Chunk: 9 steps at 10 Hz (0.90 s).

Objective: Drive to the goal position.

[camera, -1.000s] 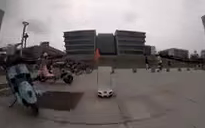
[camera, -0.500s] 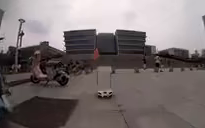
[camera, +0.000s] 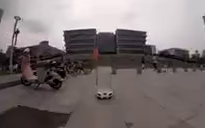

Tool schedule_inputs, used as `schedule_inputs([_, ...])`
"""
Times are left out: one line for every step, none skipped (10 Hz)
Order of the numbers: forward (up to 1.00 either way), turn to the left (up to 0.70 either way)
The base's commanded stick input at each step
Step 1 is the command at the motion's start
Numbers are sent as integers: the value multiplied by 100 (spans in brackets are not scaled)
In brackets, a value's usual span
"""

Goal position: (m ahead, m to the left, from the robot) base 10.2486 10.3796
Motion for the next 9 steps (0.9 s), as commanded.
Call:
schedule_inputs([100,0])
schedule_inputs([100,0])
schedule_inputs([100,0])
schedule_inputs([100,0])
schedule_inputs([100,0])
schedule_inputs([100,-19])
schedule_inputs([100,0])
schedule_inputs([100,0])
schedule_inputs([100,0])
